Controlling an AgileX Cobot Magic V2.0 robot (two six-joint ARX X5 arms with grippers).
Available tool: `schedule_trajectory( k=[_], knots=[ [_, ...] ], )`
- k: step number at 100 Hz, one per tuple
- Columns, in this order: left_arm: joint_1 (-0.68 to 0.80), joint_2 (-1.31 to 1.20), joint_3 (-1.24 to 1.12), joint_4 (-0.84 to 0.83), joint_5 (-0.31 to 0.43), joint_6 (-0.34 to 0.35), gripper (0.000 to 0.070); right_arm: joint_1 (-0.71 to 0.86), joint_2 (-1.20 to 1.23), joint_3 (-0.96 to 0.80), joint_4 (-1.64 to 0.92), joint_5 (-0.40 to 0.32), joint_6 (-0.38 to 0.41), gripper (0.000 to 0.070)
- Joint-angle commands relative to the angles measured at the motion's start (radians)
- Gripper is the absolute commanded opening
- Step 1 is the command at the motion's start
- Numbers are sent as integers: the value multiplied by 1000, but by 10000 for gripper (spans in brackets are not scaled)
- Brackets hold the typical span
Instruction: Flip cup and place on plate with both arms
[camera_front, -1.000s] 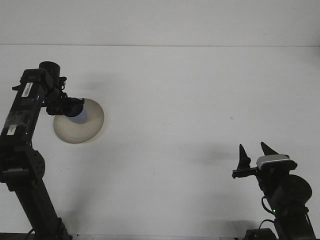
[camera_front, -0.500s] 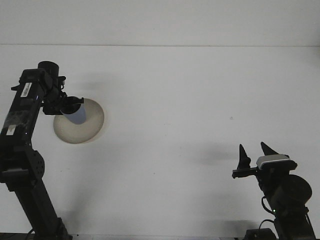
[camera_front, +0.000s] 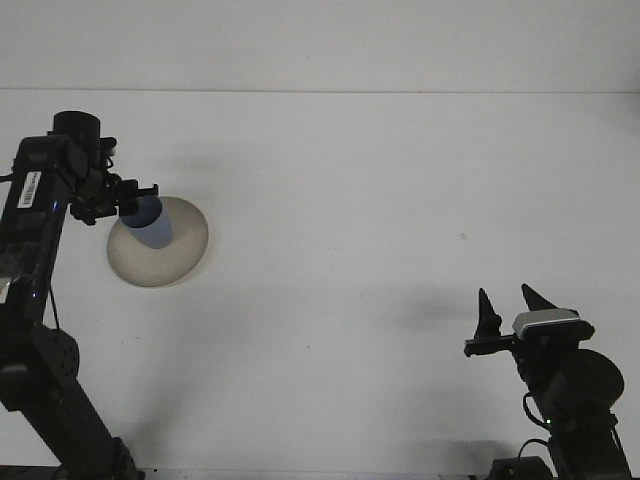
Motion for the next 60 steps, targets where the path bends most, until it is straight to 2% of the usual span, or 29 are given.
schedule_trajectory(
  k=[1,38,50,60],
  knots=[
    [5,-35,27,2,4,-5,191,1,2,8,10,0,2,467],
    [-31,-286,21,-1,5,-34,194,1,2,8,10,0,2,467],
    [-72,-369,-6,7,4,-41,268,1,2,8,10,0,2,467],
    [-117,-452,-66,43,4,-41,270,1,2,8,10,0,2,467]
  ],
)
